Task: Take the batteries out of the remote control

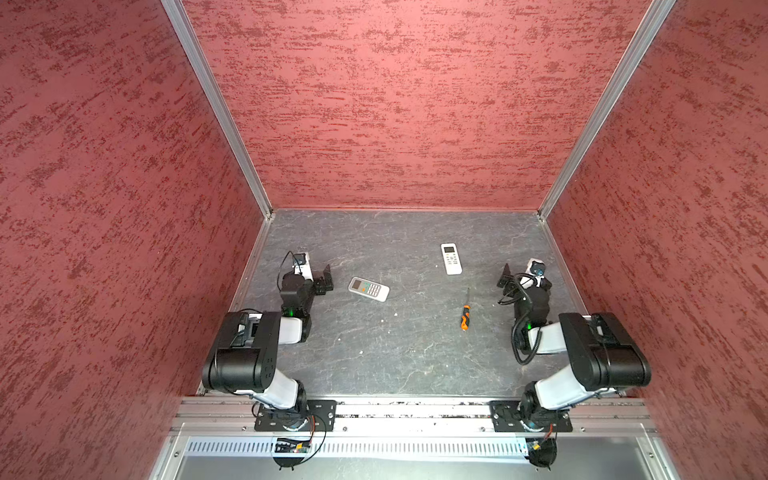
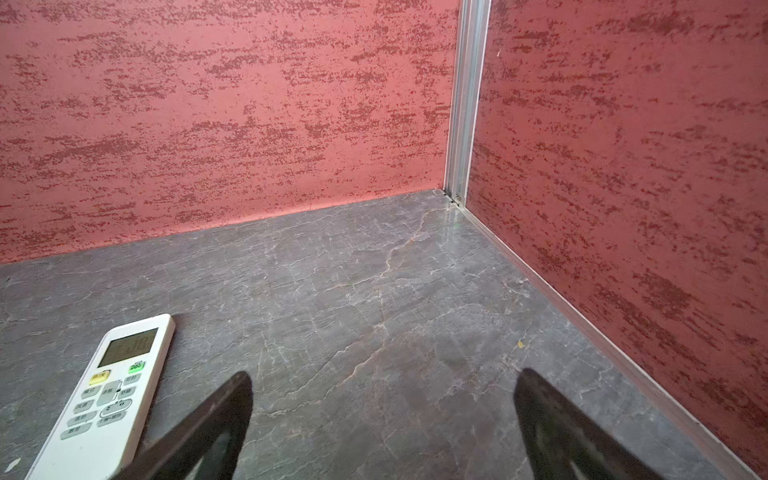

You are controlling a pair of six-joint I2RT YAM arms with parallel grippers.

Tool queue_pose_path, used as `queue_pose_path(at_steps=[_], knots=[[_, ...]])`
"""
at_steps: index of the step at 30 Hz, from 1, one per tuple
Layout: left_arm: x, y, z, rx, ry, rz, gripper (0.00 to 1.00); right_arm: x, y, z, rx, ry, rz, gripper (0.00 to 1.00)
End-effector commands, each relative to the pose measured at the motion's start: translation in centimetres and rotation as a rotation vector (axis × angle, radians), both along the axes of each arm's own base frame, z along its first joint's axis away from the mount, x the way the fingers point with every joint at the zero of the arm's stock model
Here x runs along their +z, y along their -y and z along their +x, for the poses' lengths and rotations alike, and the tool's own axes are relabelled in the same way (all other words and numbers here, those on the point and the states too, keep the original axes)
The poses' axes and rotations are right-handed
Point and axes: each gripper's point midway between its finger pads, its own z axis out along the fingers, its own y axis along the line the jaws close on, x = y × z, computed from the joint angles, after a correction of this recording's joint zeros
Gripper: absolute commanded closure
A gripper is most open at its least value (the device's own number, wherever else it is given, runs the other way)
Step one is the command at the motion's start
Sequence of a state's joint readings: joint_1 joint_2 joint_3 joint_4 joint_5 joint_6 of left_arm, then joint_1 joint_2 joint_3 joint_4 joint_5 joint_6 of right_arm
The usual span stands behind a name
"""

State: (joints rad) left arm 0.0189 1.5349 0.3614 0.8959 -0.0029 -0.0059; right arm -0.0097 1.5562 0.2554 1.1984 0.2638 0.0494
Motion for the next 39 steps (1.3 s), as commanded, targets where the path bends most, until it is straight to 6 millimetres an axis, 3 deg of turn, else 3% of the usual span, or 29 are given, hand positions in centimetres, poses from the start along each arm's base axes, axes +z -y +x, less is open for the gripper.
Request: queue_pose_path(at_steps=[1,27,30,32,34,37,38,39], knots=[[0.6,-0.2,0.4,0.001,0.014,0.003,0.0,0.5,0.0,0.3,0.007,0.014,0.006,0.01],[0.7,-0.3,0.4,0.008,0.018,0.006,0.01,0.5,0.0,0.2,0.007,0.016,0.005,0.01],[2.2,-0.9,-0.3,0.065,0.044,0.019,0.01,2.0,-0.2,0.2,0.02,0.027,-0.002,0.01],[4.1,-1.6,-1.1,0.116,0.049,0.013,0.01,4.2,-0.5,0.4,0.041,0.02,-0.007,0.01],[6.0,-2.7,-2.2,0.184,0.032,-0.041,0.01,6.7,0.0,0.4,-0.001,0.02,0.094,0.01],[5.9,-6.2,-5.0,0.432,-0.037,-0.316,0.01,8.7,-0.9,0.5,0.034,-0.06,0.205,0.01],[5.4,-6.9,-5.9,0.46,-0.065,-0.433,0.01,9.1,-2.1,0.7,0.096,-0.099,0.23,0.01],[5.2,-6.4,-6.1,0.398,-0.089,-0.526,0.0,9.4,-3.0,0.8,0.135,-0.122,0.275,0.01]])
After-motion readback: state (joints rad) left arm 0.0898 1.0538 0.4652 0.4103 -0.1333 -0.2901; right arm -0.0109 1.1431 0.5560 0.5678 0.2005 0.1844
